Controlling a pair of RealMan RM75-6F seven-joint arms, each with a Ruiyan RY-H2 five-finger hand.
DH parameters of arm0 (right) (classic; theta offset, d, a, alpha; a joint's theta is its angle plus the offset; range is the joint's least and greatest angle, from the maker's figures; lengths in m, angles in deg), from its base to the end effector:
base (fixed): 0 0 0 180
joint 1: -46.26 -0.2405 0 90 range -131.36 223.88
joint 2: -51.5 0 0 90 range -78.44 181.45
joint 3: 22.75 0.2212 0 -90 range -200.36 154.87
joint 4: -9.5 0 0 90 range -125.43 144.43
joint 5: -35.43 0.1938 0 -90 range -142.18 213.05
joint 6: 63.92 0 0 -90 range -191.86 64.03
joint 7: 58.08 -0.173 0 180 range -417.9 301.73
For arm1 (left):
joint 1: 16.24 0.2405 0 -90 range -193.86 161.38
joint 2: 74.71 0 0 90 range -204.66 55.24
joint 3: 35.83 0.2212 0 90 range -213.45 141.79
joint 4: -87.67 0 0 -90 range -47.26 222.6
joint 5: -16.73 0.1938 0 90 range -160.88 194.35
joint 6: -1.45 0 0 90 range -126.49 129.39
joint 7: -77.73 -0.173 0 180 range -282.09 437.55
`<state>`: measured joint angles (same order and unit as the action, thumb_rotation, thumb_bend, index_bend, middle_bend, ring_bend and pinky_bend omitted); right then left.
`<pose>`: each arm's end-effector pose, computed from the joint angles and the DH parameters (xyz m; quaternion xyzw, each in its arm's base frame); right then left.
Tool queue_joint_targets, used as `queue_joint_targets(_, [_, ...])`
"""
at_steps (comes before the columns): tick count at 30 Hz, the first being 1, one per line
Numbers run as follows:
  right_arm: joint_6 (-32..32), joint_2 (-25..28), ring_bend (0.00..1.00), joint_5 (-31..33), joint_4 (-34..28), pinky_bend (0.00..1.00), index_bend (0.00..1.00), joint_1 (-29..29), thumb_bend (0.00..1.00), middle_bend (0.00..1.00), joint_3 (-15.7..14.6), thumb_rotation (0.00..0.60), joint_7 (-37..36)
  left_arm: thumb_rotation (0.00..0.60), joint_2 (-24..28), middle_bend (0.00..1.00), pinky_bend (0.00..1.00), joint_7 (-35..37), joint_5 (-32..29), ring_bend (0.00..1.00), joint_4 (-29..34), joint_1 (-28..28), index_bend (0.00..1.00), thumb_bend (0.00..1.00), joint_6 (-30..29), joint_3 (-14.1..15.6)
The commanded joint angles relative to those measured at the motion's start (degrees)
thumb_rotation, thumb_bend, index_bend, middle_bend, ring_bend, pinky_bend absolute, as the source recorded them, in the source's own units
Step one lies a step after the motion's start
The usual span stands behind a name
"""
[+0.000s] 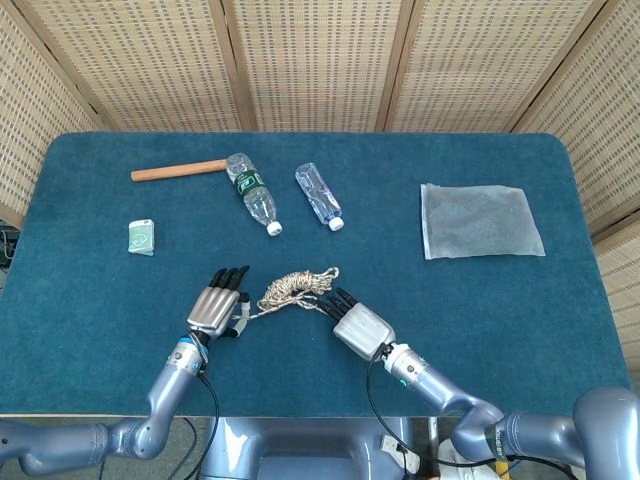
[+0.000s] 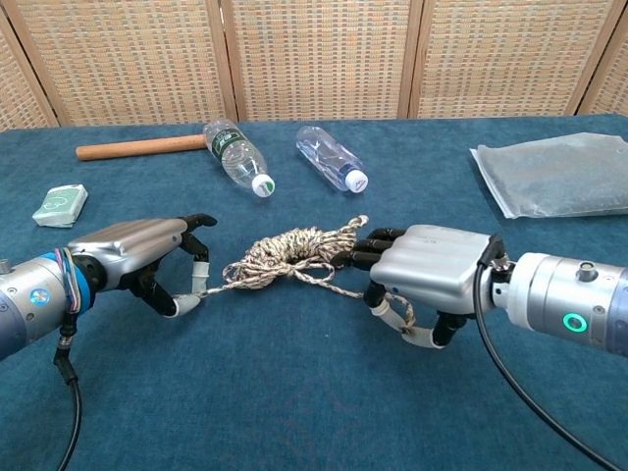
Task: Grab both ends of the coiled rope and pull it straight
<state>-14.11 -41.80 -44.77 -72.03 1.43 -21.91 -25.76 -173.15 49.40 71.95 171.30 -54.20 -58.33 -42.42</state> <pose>-0.0972 -0.2864 -0.0725 0.8857 -0.1595 0.2869 0.3282 -0.1395 0.3028 -0.0600 -0.7246 -0.4401 -0.3152 0.4266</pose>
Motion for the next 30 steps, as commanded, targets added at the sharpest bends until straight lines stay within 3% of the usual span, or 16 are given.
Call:
queue_joint_targets(1, [0.5,0.6,0.00,-0.3,-0.3,0.00,0.65,0.1,0.59,0.00,0.2,0.600,-0.4,0.600,0.9,0.00,0.00,0.0,0.9,0.00,-0.6,0.2,0.73,0.43,-0.7,-0.2])
queue_joint_targets(17, [2.7,6.1,0.00,0.3,0.4,0.00,0.68,1.4,0.59,0.00,1.4,0.600,-2.3,0.600,9.4,0.00,0.00,0.8,4.8,0.00,-2.3,0.8,0.75,0.46,-3.4,-2.4])
queue_joint_targets(30, [4.0,9.4,0.00,-0.3,2.3,0.00,0.68,3.4,0.59,0.00,0.5,0.600,-5.0,0.600,11.1,0.00,0.00,2.2,5.8,0.00,-5.2,1.4,0.77,0.46,-2.7,-2.2])
